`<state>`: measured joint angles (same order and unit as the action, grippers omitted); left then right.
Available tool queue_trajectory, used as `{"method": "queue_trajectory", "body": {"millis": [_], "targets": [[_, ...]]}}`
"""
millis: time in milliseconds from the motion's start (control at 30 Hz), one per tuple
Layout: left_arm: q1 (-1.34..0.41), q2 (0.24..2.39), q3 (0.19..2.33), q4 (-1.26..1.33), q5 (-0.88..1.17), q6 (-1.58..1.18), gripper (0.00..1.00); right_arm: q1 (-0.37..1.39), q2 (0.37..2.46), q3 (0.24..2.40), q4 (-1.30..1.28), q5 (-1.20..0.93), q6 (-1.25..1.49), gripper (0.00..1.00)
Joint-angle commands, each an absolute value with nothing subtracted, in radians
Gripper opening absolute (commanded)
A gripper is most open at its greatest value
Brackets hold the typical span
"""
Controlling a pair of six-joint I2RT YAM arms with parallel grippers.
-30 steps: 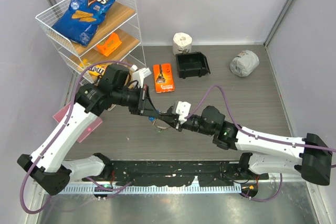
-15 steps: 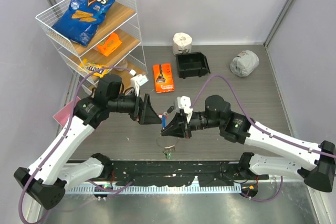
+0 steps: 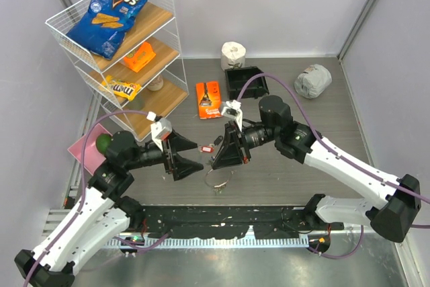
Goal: Remove the keys from the keyring
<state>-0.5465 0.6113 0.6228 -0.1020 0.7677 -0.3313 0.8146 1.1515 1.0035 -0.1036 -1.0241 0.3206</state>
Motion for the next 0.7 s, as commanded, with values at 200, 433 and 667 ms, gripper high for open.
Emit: {"method": "queue_trajectory", "body": {"millis": [200, 433, 667], "targets": [[-0.545, 0.581, 0.658, -0.078, 0.741, 0.089, 0.86, 0.781, 1.236, 1.126, -0.057, -1.201, 0.459, 0.05], [-0.555, 0.643, 0.675, -0.061, 0.796, 0.104, 0.83, 0.779, 1.285, 1.163, -0.028, -1.206, 0.498, 0.05], [-0.586, 0.657, 0.684, -0.054, 0.827, 0.109, 0.82, 0.778, 1.318, 1.172, 0.026, -1.212, 0.529, 0.05]]}}
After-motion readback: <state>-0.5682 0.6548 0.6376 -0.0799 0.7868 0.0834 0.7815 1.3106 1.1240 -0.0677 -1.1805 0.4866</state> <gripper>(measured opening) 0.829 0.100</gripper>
